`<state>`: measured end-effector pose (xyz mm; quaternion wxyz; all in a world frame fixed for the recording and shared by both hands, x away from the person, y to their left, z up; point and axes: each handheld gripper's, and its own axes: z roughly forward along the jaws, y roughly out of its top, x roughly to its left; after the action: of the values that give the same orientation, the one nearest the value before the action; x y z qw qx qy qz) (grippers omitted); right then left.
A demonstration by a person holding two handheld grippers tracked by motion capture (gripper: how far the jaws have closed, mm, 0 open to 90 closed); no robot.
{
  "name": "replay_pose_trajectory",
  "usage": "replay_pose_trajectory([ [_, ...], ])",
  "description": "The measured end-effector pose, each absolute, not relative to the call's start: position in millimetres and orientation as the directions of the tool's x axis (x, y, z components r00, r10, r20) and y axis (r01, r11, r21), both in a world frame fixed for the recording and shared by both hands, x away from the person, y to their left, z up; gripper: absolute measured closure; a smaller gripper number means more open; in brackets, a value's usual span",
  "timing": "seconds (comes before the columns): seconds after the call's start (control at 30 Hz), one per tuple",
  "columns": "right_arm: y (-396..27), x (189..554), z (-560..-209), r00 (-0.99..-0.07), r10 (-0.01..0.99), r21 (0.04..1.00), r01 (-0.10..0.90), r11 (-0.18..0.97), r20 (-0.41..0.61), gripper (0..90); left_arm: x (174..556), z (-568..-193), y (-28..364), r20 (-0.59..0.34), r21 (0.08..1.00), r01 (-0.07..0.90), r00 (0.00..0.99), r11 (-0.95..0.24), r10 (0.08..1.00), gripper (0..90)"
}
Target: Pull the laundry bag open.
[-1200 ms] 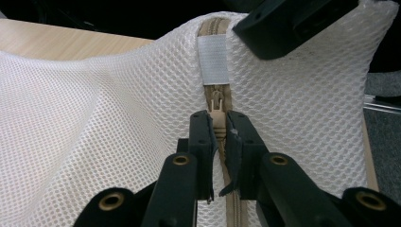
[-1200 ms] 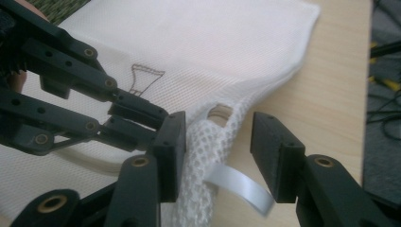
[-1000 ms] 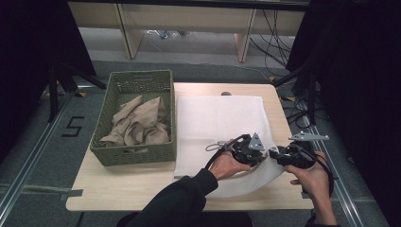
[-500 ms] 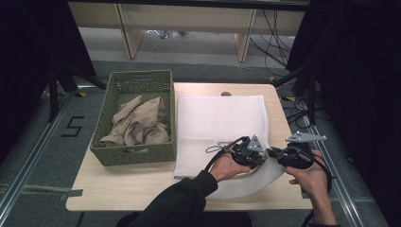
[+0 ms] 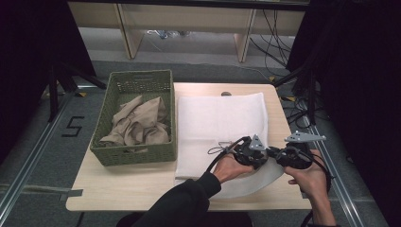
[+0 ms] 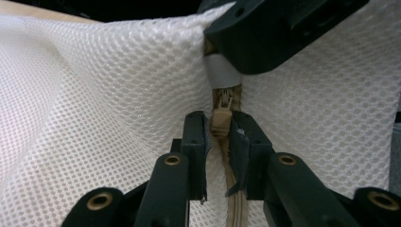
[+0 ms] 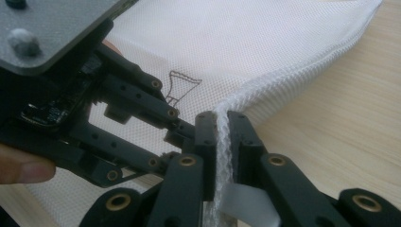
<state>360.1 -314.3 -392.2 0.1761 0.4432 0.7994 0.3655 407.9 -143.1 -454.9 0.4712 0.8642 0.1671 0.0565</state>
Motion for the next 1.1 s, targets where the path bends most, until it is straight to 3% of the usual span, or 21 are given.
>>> replay_pose_trajectory([
  [0.3, -314.9, 358.3, -388.6, -0.54, 0.84, 0.743, 0.581, 0.333, 0.046, 84.0, 409.7, -454.3, -145.5, -0.053, 0.848, 0.214, 0.945, -0.484, 0.323, 70.9],
  [0.5, -314.6, 358.6, -389.3, -0.538, 0.841, 0.748, 0.582, 0.319, 0.06, 84.0, 407.3, -454.2, -146.4, -0.015, 0.851, 0.177, 0.949, -0.494, 0.314, 80.3],
  [1.1, -316.8, 358.8, -391.4, -0.522, 0.852, 0.732, 0.566, 0.379, -0.037, 85.3, 405.4, -454.5, -144.6, 0.014, 0.806, 0.164, 0.955, -0.569, 0.295, 81.2],
])
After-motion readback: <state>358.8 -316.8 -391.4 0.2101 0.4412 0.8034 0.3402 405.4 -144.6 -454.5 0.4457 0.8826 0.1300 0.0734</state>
